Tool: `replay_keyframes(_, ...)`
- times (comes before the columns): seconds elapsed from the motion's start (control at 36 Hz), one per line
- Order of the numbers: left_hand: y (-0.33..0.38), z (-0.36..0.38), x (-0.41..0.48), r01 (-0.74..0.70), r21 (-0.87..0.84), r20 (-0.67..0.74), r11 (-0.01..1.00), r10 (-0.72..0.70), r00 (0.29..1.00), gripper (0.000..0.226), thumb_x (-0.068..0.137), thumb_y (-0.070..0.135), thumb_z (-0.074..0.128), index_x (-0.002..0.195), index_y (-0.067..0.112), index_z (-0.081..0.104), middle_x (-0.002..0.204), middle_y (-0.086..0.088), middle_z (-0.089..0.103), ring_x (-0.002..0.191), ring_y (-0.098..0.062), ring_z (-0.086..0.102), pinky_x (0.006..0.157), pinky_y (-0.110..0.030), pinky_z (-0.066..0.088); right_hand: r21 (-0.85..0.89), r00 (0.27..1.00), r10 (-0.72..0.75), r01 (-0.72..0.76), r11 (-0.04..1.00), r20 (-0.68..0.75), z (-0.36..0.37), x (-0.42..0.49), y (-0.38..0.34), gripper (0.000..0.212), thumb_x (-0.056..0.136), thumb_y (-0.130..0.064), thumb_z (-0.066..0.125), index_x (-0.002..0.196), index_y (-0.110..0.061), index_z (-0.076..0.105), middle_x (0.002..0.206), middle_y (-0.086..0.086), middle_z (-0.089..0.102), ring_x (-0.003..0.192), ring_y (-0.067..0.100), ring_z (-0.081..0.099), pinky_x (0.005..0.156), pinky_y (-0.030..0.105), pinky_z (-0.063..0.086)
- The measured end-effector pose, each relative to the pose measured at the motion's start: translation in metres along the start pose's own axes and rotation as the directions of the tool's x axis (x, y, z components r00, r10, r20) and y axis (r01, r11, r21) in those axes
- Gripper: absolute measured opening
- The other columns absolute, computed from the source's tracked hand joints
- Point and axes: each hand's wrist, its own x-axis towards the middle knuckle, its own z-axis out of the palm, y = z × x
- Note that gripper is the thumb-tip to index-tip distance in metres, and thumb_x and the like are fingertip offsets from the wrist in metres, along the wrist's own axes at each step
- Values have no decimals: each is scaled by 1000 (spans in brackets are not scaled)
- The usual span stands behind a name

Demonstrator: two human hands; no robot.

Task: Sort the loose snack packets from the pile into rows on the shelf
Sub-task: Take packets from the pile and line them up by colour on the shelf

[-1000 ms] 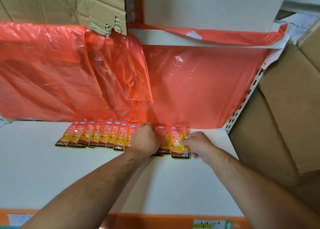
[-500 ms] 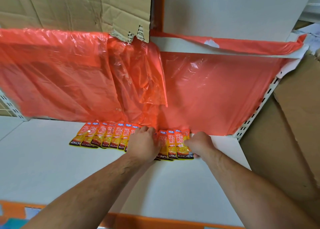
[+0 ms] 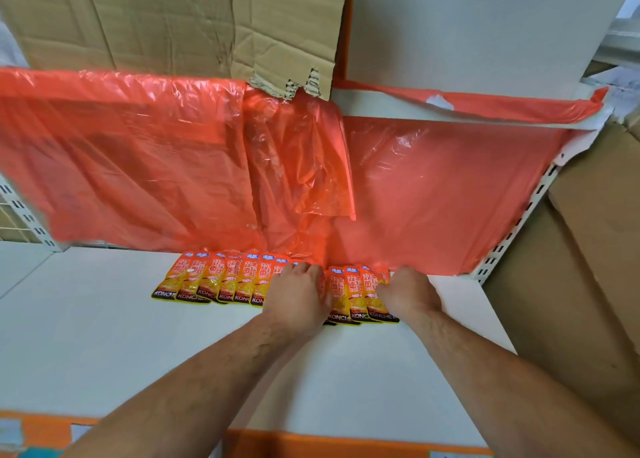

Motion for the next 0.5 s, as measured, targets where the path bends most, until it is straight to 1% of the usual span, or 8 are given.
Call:
replay_keyframes(0.06,-4,-2,-2,-23,-4,1,1000,23,1000,43,89,48,47,123,23,56,122,1,60,108,-24,52,89,-35,45,-60,997,-61,58,997,-47,0,-9,-3,28,84,-40,57,101,-18,63,101,6,70,93,31,66,69,31,47)
replay_keyframes(0.11,-9,-3,-5,-49,-6,9,999,49,999,45,90,47,45,127,22,54,124,0,58,110,-24,51,92,-35,43,-107,984,-156,147,983,-83,1,-20,-6,30,87,-41,55,107,-20,63,109,5,68,103,30,63,75,33,48)
replay_keyframes(0.17,-14,-3,-8,-64,-7,27,998,65,998,49,90,46,44,132,22,51,130,0,56,117,-25,49,98,-36,40,-146,961,-267,255,956,-67,6,-33,-9,36,88,-42,53,116,-22,63,119,3,64,114,27,56,86,33,48)
replay_keyframes(0.22,-19,-3,-12,-74,4,48,997,74,996,55,91,46,42,140,22,45,139,0,51,127,-25,44,106,-39,36,-193,943,-334,326,926,-9,11,-47,-14,48,88,-45,53,130,-23,58,134,0,57,125,26,46,100,34,44)
replay_keyframes(0.28,-25,-2,-16,-79,-2,82,997,79,993,61,92,46,40,148,22,37,150,-2,42,138,-26,34,114,-43,29,-224,932,-362,359,906,27,16,-62,-21,58,89,-49,53,142,-25,49,147,-4,47,136,26,37,109,35,37)
replay_keyframes(0.33,-31,-2,-21,-84,-13,109,996,85,990,64,92,46,38,151,22,31,155,-2,35,142,-26,28,117,-44,24,-246,922,-386,382,891,33,19,-77,-29,61,90,-51,53,146,-27,44,151,-3,41,140,25,32,112,34,33)
replay_keyframes(0.42,-43,-4,-30,-102,-1,110,995,101,989,64,90,48,37,148,22,35,153,-1,38,140,-26,32,115,-45,26,-272,920,-389,386,881,45,24,-95,-41,64,91,-53,52,149,-28,39,156,-1,35,141,23,29,114,35,29)
replay_keyframes(0.5,-52,-8,-43,-75,-1,114,997,74,991,61,89,50,38,145,24,40,152,-2,40,140,-26,33,115,-45,26,-264,919,-393,390,882,44,26,-110,-49,65,92,-53,52,150,-27,38,157,0,33,142,24,28,116,35,27)
